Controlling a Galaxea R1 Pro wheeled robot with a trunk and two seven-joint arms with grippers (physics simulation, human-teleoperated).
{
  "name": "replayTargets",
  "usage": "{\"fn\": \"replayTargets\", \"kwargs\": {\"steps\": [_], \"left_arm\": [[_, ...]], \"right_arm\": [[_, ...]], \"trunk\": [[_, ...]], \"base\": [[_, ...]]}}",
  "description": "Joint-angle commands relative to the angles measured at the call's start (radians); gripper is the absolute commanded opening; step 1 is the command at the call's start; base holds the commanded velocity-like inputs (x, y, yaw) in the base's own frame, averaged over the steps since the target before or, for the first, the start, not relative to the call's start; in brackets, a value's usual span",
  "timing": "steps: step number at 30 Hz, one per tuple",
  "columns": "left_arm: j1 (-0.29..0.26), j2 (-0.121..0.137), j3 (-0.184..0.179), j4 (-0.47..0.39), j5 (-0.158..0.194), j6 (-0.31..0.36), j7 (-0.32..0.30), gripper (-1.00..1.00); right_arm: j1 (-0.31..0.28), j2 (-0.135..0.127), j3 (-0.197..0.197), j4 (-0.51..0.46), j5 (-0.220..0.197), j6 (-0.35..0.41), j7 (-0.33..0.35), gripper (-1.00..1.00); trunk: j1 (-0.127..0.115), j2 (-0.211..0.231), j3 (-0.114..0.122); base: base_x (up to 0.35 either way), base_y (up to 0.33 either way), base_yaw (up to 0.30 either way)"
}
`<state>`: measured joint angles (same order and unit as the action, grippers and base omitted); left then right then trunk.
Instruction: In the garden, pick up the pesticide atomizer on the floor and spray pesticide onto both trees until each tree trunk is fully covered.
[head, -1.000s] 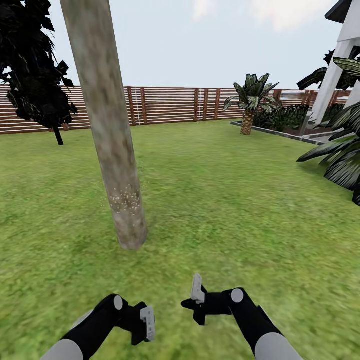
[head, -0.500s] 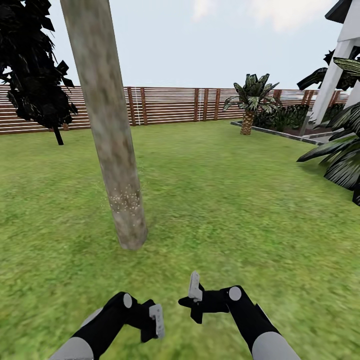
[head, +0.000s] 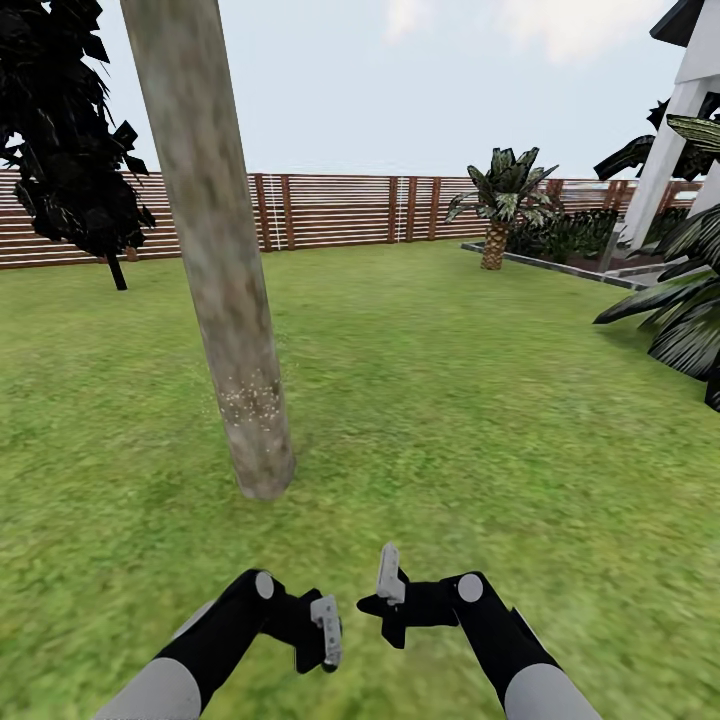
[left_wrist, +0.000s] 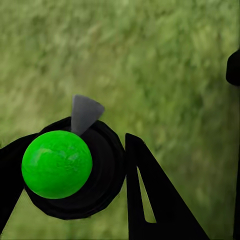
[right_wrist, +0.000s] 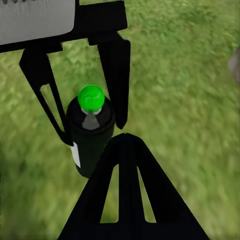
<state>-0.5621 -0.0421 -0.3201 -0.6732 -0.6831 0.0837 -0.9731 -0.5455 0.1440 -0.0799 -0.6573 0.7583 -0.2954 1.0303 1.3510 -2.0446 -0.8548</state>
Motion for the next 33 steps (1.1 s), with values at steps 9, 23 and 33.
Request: {"fn": "replayTargets", "kwargs": {"steps": [9, 23, 33], "left_arm": [[-0.012, -0.025, 0.000, -0.006, -0.002, 0.008, 0.004, -1.00], [-0.020, -0.042, 0.001, -0.006, 0.000, 0.007, 0.001, -1.00], [-0.021, -0.052, 0.001, -0.003, 0.001, 0.007, 0.002, -1.00]], "right_arm": [[-0.001, 0.002, -0.008, -0.001, 0.009, -0.005, 0.004, -1.00], [-0.001, 0.001, -0.008, -0.001, 0.010, -0.005, 0.004, -1.00], [-0.001, 0.000, -0.008, -0.001, 0.010, -0.005, 0.004, -1.00]], "trunk": [[0.000, 0.000, -0.001], [0.000, 0.000, -0.001], [0.000, 0.000, -0.001]], "base": [[0.000, 0.000, 0.000], [0.000, 0.000, 0.000], [0.000, 0.000, 0.000]]}}
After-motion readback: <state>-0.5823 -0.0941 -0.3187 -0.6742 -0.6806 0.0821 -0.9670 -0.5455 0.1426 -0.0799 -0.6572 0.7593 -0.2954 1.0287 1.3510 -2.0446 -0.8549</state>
